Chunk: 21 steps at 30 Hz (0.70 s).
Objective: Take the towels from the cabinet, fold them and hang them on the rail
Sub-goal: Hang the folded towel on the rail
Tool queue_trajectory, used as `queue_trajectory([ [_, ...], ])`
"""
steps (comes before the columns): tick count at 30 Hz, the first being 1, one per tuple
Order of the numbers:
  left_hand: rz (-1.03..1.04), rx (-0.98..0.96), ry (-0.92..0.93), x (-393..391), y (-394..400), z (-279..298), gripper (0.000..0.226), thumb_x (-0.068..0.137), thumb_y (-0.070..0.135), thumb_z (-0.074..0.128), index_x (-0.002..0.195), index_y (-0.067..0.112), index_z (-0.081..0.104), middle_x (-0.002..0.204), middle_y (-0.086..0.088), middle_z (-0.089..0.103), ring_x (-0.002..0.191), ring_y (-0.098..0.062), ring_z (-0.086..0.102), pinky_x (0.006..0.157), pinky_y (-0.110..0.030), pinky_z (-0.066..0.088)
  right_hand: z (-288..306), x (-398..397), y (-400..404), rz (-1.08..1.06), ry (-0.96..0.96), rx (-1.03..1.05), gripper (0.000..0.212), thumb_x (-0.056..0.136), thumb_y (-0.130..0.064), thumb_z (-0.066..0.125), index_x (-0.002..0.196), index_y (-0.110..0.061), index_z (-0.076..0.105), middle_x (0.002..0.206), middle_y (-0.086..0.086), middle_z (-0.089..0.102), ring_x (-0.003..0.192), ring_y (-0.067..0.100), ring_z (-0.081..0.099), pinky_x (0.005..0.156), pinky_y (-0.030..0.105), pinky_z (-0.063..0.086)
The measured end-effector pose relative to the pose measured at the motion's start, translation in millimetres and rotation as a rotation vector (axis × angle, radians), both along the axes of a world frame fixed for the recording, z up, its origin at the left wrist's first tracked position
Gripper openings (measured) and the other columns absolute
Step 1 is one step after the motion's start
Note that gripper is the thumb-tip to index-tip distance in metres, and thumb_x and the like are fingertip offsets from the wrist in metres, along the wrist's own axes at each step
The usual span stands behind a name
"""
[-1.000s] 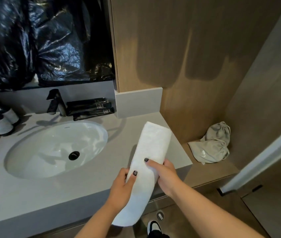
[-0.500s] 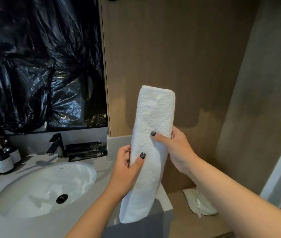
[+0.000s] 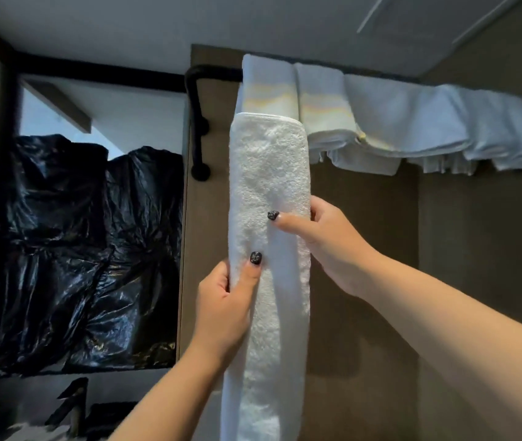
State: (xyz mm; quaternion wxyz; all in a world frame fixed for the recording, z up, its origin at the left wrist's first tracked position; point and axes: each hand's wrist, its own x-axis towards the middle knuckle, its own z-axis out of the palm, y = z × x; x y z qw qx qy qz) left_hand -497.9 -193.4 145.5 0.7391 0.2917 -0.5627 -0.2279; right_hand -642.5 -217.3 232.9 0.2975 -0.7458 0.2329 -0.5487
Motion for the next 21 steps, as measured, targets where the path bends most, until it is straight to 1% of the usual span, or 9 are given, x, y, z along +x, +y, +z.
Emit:
queue_trajectory([
  [1, 0.016, -0.019, 0.001, 3, -1, 13, 0.053, 0.081, 0.047, 0.067, 0.096, -0.004, 0.066, 0.074, -0.013, 0.064, 0.065, -0.01, 0.053, 0.058, -0.022, 0.045, 10, 1, 0, -0.022, -0.005, -0.017, 0.042, 0.08, -0.028, 0.076, 0.118, -0.015, 0.062, 0.116, 0.007, 0.07, 0.11, 0.021, 0.066, 0.095, 0.038, 0.052],
  [3, 0.055, -0.067, 0.02, 11, -4, 42, 0.067, 0.079, 0.057, 0.072, 0.101, -0.006, 0.064, 0.091, -0.027, 0.067, 0.075, -0.016, 0.057, 0.068, -0.033, 0.048, 29, 4, -1, -0.045, -0.014, -0.045, 0.036, 0.083, -0.025, 0.075, 0.114, -0.016, 0.063, 0.113, 0.008, 0.07, 0.103, 0.018, 0.066, 0.083, 0.028, 0.051],
  [5, 0.103, -0.091, 0.013, 19, -1, 71, 0.082, 0.072, 0.067, 0.072, 0.104, -0.008, 0.06, 0.092, -0.026, 0.066, 0.08, -0.021, 0.056, 0.074, -0.041, 0.045, 45, 9, -1, -0.051, 0.006, -0.071, 0.032, 0.086, -0.021, 0.073, 0.116, -0.017, 0.062, 0.111, 0.006, 0.07, 0.099, 0.015, 0.066, 0.075, 0.024, 0.049],
  [10, 0.167, -0.094, 0.072, 46, -7, 136, 0.043, 0.085, 0.046, 0.066, 0.091, 0.003, 0.069, 0.088, -0.015, 0.07, 0.08, -0.026, 0.062, 0.075, -0.042, 0.052, 84, 39, -2, -0.048, 0.091, -0.164, 0.035, 0.083, -0.017, 0.075, 0.114, -0.017, 0.06, 0.1, -0.001, 0.071, 0.092, 0.01, 0.068, 0.076, 0.019, 0.052],
  [13, 0.204, -0.071, 0.069, 67, -22, 176, 0.04, 0.091, 0.044, 0.066, 0.097, 0.004, 0.07, 0.096, -0.013, 0.075, 0.087, -0.027, 0.072, 0.082, -0.044, 0.059, 116, 59, -10, -0.072, 0.062, -0.216, 0.025, 0.079, -0.01, 0.077, 0.096, -0.021, 0.062, 0.096, 0.002, 0.071, 0.086, 0.011, 0.066, 0.071, 0.02, 0.052],
  [14, 0.198, -0.059, 0.056, 73, -28, 190, 0.042, 0.091, 0.045, 0.066, 0.099, 0.005, 0.07, 0.097, -0.013, 0.075, 0.085, -0.027, 0.073, 0.079, -0.046, 0.06, 129, 66, -15, -0.079, 0.042, -0.226, 0.023, 0.078, -0.007, 0.077, 0.087, -0.022, 0.063, 0.095, 0.004, 0.072, 0.083, 0.013, 0.065, 0.068, 0.021, 0.05],
  [17, 0.173, -0.067, 0.028, 89, -40, 225, 0.041, 0.093, 0.046, 0.063, 0.102, 0.007, 0.067, 0.092, -0.008, 0.074, 0.068, -0.017, 0.071, 0.054, -0.028, 0.057, 165, 86, -33, -0.103, -0.026, -0.27, 0.007, 0.074, -0.004, 0.075, 0.077, -0.009, 0.071, 0.086, 0.012, 0.072, 0.074, 0.019, 0.059, 0.065, 0.031, 0.046],
  [18, 0.148, -0.084, 0.028, 94, -44, 235, 0.042, 0.092, 0.046, 0.063, 0.107, 0.007, 0.066, 0.096, -0.008, 0.074, 0.073, -0.018, 0.073, 0.056, -0.028, 0.058, 177, 92, -39, -0.111, -0.047, -0.289, 0.007, 0.073, -0.003, 0.074, 0.08, -0.003, 0.072, 0.08, 0.012, 0.068, 0.07, 0.02, 0.054, 0.063, 0.032, 0.042],
  [21, -0.002, -0.135, 0.006, 106, -60, 251, 0.046, 0.089, 0.042, 0.069, 0.118, 0.006, 0.065, 0.108, -0.01, 0.074, 0.093, -0.028, 0.073, 0.083, -0.044, 0.06, 212, 105, -56, -0.167, -0.106, -0.323, 0.028, 0.072, -0.003, 0.068, 0.096, 0.011, 0.065, 0.074, 0.005, 0.049, 0.071, 0.018, 0.039, 0.065, 0.032, 0.03],
])
